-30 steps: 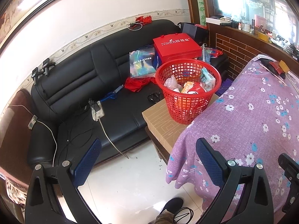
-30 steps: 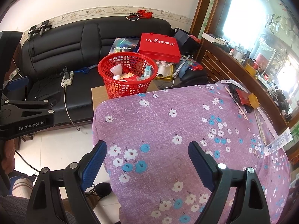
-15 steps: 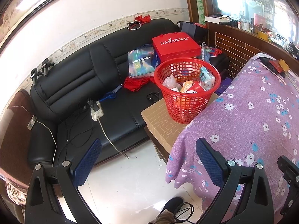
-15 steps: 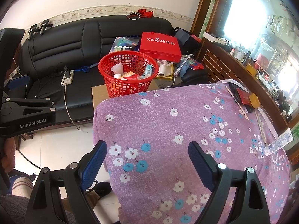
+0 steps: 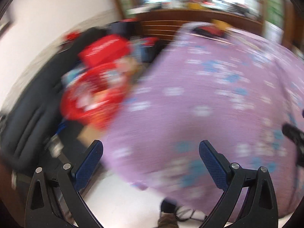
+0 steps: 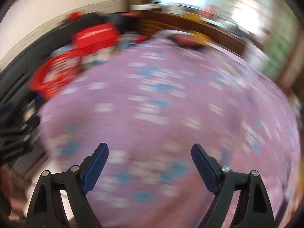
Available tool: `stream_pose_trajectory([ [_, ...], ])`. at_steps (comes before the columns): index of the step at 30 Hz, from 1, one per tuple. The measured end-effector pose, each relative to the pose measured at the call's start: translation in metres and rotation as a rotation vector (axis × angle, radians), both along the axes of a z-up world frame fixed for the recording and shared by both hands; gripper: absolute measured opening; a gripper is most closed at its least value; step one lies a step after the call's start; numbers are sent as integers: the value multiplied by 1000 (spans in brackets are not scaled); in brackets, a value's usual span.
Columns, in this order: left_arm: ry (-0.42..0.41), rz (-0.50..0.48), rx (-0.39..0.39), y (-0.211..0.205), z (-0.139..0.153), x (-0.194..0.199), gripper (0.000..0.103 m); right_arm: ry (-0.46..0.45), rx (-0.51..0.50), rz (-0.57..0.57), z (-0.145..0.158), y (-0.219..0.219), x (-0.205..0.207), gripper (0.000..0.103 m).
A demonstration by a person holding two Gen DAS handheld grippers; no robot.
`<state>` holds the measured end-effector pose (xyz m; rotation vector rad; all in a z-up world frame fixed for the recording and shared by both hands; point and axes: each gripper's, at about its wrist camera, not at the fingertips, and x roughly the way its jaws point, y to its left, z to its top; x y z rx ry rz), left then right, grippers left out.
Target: Collect trash
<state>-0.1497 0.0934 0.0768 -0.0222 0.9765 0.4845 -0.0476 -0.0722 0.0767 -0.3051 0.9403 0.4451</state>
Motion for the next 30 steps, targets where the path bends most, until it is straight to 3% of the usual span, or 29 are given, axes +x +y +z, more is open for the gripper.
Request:
stream_pose_trajectory([
  [4,18,-227,-121,-59,-21,58,101,41,18,-318,-24,-93,29,92],
  [6,34,-303,-123,-87,-34,85,100,31,7,-387,-34,-120,35,92],
  [8,50,-362,-154,-104,-45,108,100,23,-12,-405,-42,-131,42,91],
  [13,72,-395,-156,-116,-66,135,100,21,52,-421,-51,-135,58,94],
  [18,74,-415,-204,-111,-74,147,101,38,75,-441,-64,-132,67,97],
  [20,69,-425,-221,-107,-76,153,103,47,67,-441,-65,-129,71,103],
  [24,17,-424,-212,-105,-77,154,103,48,40,-446,-67,-122,77,103],
  [30,15,-428,-215,-104,-77,160,103,49,39,-459,-68,-122,77,103],
])
